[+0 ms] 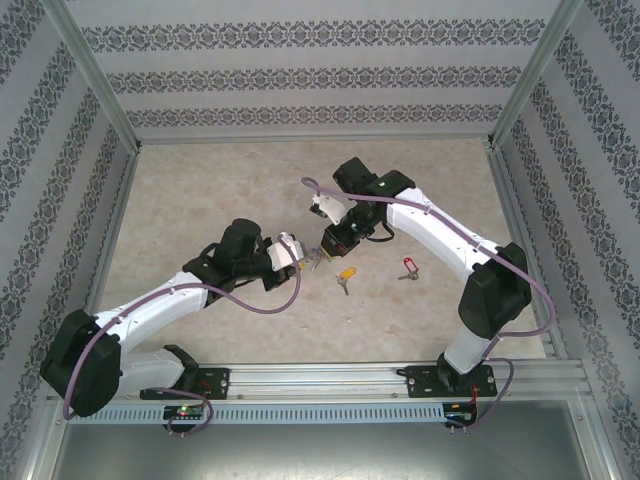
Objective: Put the keys on the keyring
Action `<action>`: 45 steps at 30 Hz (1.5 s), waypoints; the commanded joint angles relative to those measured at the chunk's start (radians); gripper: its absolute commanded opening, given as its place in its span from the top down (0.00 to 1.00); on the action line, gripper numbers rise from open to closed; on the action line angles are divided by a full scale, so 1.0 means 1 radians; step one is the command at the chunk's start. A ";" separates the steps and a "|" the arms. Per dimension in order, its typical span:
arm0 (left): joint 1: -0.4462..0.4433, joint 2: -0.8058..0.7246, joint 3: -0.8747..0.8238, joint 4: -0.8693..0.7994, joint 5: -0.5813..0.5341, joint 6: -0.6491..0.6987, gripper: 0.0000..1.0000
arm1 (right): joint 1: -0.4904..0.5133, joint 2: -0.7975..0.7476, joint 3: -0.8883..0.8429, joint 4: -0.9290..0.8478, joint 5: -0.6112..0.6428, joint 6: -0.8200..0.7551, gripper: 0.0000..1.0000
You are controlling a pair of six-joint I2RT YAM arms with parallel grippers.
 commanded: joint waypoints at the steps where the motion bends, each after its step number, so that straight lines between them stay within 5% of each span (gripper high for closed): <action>1: 0.006 -0.018 0.033 0.011 0.043 0.009 1.00 | -0.001 -0.035 0.010 0.047 0.032 0.034 1.00; 13: 0.007 0.005 0.059 -0.019 0.105 0.005 1.00 | 0.033 -0.092 -0.044 0.196 0.186 0.112 1.00; 19: 0.005 0.003 0.063 -0.036 0.109 0.021 1.00 | 0.034 -0.076 -0.040 0.236 0.006 0.146 1.00; 25: 0.005 -0.004 0.074 -0.042 0.116 0.010 0.99 | 0.052 -0.057 -0.031 0.230 0.054 0.112 1.00; 30: 0.007 -0.032 0.053 -0.019 0.119 -0.080 0.58 | 0.044 -0.099 -0.098 0.303 0.057 0.041 1.00; 34: 0.009 -0.115 0.012 0.018 0.161 -0.152 0.43 | 0.032 -0.118 -0.139 0.342 -0.011 -0.077 1.00; 39: 0.054 -0.192 -0.039 0.061 0.210 -0.254 0.41 | 0.026 -0.119 -0.166 0.355 -0.081 -0.197 1.00; 45: 0.168 -0.123 -0.094 0.271 0.299 -0.418 0.50 | 0.027 -0.145 -0.247 0.427 -0.149 -0.277 1.00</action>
